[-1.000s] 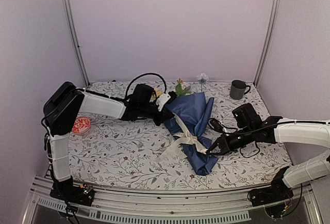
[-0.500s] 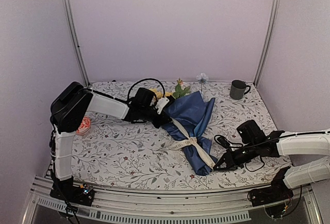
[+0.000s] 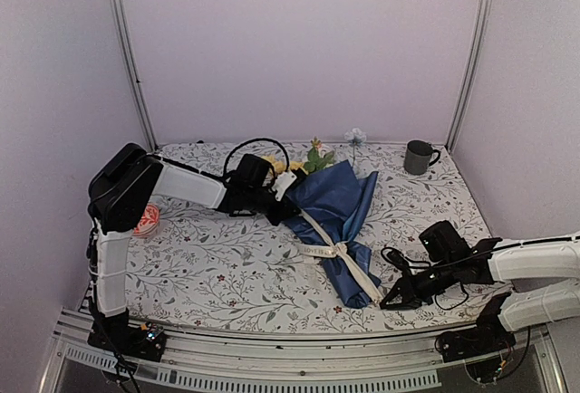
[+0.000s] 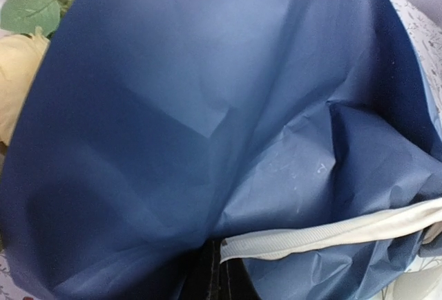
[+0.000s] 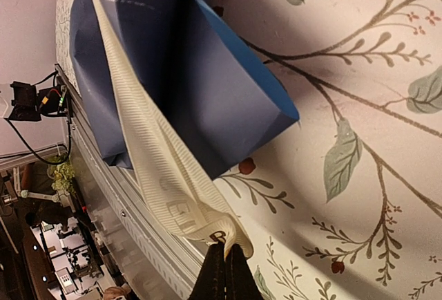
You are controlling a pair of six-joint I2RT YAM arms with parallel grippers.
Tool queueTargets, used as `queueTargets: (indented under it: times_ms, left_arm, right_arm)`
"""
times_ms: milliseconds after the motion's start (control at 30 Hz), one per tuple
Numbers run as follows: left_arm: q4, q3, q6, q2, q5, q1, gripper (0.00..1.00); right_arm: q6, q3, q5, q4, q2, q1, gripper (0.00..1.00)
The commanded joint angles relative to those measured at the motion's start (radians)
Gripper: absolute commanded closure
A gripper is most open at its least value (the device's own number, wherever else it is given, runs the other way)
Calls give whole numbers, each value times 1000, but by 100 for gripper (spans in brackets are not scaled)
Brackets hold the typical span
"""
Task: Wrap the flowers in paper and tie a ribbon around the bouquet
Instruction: Tie the half-tied ribbon around the folded bouquet.
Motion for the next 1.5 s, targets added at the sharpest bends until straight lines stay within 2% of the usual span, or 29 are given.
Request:
queueTargets:
  times_ms: [0, 200, 333, 533, 733, 1000, 1467]
  left_arm:
    - [-20, 10, 7, 26, -103, 73, 100]
    - [-28, 9, 8, 19, -97, 86, 100]
    - [16, -70, 4, -63, -24, 65, 100]
    - [102, -257, -39, -254, 34, 23, 100]
    - [111, -398, -83, -325, 22, -9, 100]
    - [98, -486, -163, -356, -3, -8, 100]
    - [67, -565, -234, -338, 0, -9, 100]
  right_arm:
    - [8, -45, -17, -123, 1, 13, 100]
    - [3, -43, -39, -144, 1, 23, 100]
    - [-1, 104, -73, -119, -35, 19, 100]
    - [-124, 423, 36, -137, 58, -121, 100]
    - [-253, 572, 133, -144, 206, -286, 100]
    - [-324, 555, 210, -78, 305, -461, 100]
    - [-356, 363, 185, 49, 482, -532, 100]
